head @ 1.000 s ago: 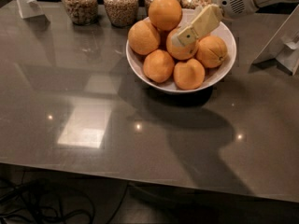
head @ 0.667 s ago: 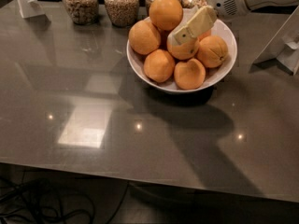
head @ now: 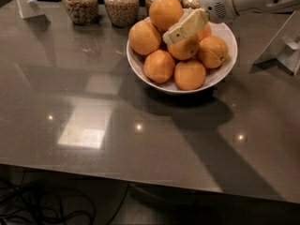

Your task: Pick orange from white bowl

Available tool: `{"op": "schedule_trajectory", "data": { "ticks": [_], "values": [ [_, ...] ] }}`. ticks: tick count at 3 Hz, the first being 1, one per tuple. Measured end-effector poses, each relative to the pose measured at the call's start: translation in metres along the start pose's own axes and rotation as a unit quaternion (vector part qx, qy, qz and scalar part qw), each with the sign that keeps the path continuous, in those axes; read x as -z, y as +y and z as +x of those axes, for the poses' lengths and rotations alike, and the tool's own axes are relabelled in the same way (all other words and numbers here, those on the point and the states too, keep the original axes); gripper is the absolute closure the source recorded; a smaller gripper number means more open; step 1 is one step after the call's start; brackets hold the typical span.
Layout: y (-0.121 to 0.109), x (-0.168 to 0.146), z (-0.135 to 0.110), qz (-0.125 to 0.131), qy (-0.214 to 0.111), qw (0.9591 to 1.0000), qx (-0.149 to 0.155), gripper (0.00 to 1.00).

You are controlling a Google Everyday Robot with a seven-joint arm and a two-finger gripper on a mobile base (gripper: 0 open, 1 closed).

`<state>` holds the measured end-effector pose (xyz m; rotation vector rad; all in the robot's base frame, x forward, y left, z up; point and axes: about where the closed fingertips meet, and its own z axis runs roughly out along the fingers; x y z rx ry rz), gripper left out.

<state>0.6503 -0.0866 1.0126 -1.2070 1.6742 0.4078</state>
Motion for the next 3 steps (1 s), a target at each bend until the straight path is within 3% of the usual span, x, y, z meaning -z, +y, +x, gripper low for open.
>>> {"op": "schedule_trajectory", "data": {
  "ticks": [1, 2, 3],
  "values": [
    [-0.003, -0.013, 0.001, -0.005, -0.006, 1.0, -0.004, 0.0],
    [-0.004, -0.024, -0.003, -0.01, -0.014, 0.9999, -0.002, 0.07],
    [-0.006, -0.032, -0.007, -0.013, -0.018, 0.9997, 0.0, 0.26]
  ]
}}
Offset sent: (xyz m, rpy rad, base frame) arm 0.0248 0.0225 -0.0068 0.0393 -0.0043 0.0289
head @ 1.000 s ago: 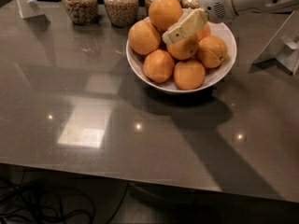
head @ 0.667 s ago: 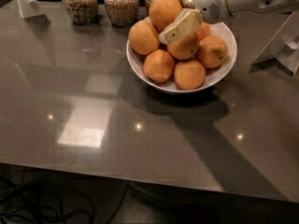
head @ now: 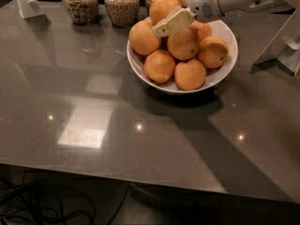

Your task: Pick orange from white bowl

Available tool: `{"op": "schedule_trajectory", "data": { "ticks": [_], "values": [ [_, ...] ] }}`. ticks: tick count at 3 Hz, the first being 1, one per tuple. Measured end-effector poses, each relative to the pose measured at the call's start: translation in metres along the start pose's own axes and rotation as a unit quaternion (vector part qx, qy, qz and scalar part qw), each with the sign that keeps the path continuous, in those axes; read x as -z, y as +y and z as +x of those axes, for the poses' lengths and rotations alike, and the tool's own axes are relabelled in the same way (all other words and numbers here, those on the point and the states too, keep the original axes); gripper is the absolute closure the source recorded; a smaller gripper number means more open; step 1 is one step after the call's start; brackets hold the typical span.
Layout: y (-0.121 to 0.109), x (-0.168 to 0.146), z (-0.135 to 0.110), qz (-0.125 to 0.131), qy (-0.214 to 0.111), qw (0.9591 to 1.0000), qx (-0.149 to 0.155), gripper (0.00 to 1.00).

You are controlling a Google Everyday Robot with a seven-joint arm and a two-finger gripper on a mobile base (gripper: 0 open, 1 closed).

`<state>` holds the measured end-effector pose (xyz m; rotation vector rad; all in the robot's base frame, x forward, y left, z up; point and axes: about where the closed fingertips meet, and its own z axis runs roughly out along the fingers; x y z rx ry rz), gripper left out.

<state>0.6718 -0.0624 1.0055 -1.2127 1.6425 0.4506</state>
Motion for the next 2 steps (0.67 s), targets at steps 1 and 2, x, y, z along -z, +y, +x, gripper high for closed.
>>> {"op": "schedule_trajectory", "data": {
  "ticks": [1, 2],
  "values": [
    [0.0, 0.0, 0.0, 0.0, 0.0, 1.0, 0.0, 0.49],
    [0.0034, -0.001, 0.0017, -0.001, -0.001, 1.0, 0.001, 0.73]
  ]
}}
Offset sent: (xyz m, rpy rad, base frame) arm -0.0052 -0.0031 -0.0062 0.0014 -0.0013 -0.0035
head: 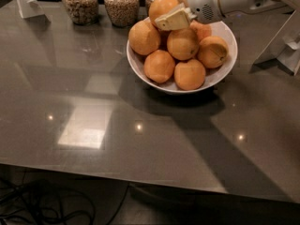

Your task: Pick orange from white bowl

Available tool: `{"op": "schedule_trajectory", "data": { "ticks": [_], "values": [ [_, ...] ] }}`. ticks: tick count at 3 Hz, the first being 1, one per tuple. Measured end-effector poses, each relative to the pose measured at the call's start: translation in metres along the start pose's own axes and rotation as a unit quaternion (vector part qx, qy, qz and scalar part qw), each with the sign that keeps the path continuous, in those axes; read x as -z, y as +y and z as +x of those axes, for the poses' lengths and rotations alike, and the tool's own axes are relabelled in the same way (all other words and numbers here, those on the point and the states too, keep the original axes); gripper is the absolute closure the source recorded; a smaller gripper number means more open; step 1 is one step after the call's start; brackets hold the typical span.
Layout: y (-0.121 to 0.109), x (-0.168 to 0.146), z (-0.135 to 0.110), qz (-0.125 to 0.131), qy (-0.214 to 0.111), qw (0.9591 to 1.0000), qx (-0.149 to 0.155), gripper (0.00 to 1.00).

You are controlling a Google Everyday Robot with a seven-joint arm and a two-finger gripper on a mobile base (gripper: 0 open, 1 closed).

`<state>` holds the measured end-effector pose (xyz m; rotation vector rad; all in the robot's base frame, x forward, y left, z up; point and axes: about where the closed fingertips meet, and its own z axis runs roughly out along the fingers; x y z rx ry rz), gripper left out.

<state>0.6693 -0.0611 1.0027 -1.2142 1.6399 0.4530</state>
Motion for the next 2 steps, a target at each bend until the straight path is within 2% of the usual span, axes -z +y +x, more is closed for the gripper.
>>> {"op": "schedule_trajectory", "data": {
  "ticks": [1, 2],
  "values": [
    [0.004, 0.004, -0.013, 0.0, -0.018, 0.9998, 0.009, 0.96],
    [0.007, 0.012, -0.037, -0.004, -0.053, 0.9984, 0.017, 1.0]
  ]
}}
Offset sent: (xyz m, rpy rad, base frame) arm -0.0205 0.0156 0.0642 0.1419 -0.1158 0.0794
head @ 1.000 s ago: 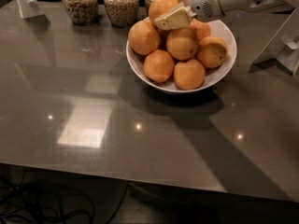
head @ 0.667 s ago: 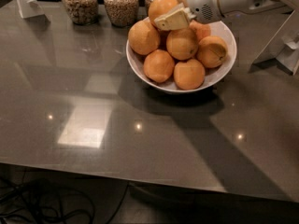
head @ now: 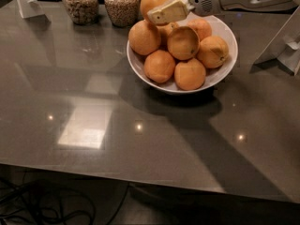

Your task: Pick orange from white bowl

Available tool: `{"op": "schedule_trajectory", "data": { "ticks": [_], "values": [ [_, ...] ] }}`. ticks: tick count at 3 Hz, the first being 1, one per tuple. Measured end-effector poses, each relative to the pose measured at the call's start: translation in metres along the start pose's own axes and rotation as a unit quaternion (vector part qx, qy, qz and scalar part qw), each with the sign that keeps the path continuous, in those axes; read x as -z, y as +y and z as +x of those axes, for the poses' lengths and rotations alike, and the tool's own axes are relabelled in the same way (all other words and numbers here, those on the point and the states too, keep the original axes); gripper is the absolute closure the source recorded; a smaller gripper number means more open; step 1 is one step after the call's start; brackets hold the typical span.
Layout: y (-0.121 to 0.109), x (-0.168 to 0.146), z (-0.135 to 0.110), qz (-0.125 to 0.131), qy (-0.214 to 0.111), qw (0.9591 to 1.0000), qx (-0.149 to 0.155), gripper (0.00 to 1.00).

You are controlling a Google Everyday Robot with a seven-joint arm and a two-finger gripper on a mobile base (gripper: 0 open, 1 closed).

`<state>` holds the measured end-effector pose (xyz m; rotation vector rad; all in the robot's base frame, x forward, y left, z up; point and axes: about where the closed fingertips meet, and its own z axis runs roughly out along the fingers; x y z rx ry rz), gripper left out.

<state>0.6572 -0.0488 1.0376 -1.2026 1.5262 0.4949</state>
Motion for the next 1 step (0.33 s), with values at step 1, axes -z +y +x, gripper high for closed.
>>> {"op": "schedule_trajectory", "data": {
  "ticks": [1],
  "values": [
    [0.0055, 0.0102, -0.0225, -0.013, -0.026, 0.9996, 0.002, 1.0]
  ]
}}
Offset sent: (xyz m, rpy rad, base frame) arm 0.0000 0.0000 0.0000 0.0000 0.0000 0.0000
